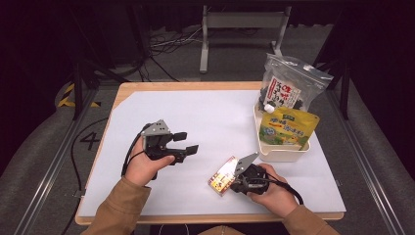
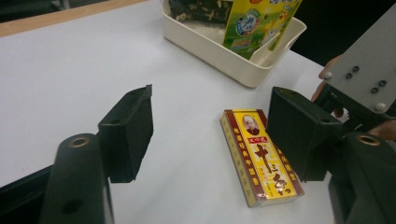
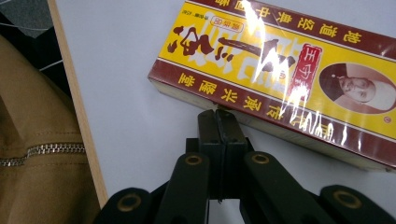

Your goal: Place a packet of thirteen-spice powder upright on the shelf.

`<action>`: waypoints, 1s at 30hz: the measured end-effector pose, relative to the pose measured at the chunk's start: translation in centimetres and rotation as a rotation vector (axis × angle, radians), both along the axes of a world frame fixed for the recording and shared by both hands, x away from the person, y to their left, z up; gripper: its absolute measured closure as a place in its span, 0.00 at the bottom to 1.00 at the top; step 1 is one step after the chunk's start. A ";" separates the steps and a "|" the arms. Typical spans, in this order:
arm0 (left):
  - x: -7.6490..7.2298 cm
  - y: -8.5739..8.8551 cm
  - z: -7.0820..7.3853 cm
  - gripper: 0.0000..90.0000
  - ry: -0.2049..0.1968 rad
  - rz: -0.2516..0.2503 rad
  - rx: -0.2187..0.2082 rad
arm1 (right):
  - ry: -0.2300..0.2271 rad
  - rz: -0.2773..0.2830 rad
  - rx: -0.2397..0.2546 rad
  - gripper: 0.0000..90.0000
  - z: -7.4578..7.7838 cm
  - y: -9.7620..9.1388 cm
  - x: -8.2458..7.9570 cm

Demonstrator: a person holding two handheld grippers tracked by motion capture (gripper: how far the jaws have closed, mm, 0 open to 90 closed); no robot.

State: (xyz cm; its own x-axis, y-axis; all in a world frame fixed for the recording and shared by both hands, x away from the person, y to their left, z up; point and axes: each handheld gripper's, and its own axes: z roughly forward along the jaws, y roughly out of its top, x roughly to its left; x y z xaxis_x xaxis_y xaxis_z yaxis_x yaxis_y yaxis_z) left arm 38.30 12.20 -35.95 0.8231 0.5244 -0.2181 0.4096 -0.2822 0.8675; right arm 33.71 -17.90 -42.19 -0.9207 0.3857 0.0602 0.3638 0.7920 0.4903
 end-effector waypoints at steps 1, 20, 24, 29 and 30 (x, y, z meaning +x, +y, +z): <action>0.0 -0.1 0.0 0.33 0.001 0.001 0.011 | 0.001 0.000 0.001 1.00 0.0 0.0 0.0; -0.9 -2.1 0.0 0.14 -0.045 -0.030 0.127 | -0.081 -0.081 0.128 1.00 3.6 -4.0 -0.5; -1.3 -2.4 -0.1 0.13 -0.045 -0.042 0.136 | -0.095 -0.097 0.138 1.00 4.0 -4.6 -0.5; -1.7 -3.0 -0.3 0.13 -0.032 -0.051 0.151 | -0.127 -0.132 0.170 1.00 5.0 -5.6 -0.5; -1.7 -3.1 -0.4 0.13 -0.021 -0.052 0.156 | -0.136 -0.142 0.178 1.00 5.2 -5.9 -0.5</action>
